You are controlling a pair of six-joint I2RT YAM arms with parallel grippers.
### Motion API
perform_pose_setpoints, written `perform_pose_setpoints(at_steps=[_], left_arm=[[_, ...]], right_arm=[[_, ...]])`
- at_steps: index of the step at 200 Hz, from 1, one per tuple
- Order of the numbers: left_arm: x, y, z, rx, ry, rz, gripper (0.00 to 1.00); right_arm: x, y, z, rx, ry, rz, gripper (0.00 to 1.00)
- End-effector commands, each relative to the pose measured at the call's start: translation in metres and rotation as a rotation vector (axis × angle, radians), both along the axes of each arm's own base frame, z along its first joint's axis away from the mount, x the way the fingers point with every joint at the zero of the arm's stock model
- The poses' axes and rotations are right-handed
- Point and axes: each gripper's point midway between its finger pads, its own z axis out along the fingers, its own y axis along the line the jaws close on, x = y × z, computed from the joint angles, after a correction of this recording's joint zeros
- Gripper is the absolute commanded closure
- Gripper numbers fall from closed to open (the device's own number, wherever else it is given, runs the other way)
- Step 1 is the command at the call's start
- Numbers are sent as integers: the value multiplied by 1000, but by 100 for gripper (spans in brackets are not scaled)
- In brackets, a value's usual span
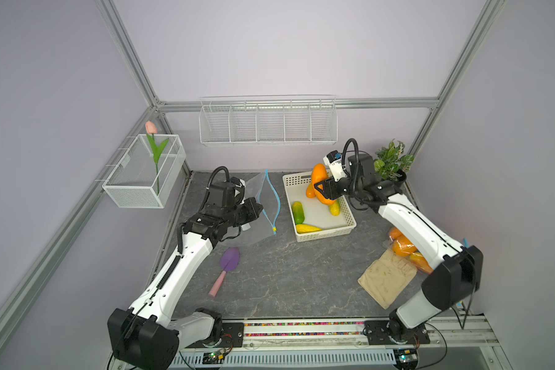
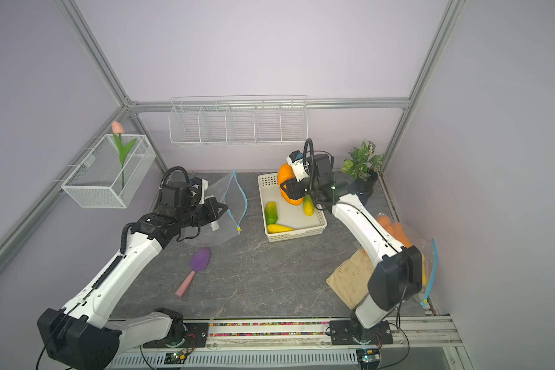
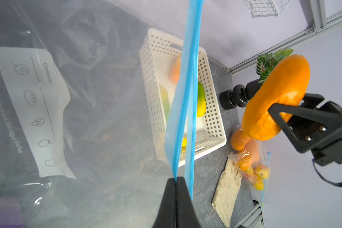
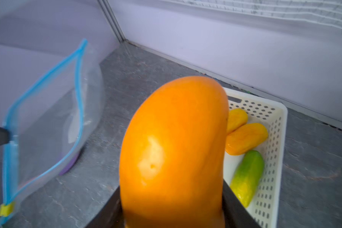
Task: Place the mango in a zip-top bag and seal the zipper
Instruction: Pick up the mango from the basket, then place the mango in the zipper food storage bag.
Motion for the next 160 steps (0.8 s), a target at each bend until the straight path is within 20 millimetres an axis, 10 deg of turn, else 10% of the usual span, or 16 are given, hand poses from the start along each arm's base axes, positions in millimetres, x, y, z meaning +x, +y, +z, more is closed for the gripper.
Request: perform_pose_setpoints(at_steps=[1,76,160], left_arm=[[5,-12,33,-92,-54,-21,100],[8,-20,49,-156,-66,-37,100],[6,-23,65,-218,-90,-39,100]], right_arm=[[-19,48,83,368,-235,39,82],[-42,97,117,624,-372,23,80],[-26,138,64,572,-315,36,73]])
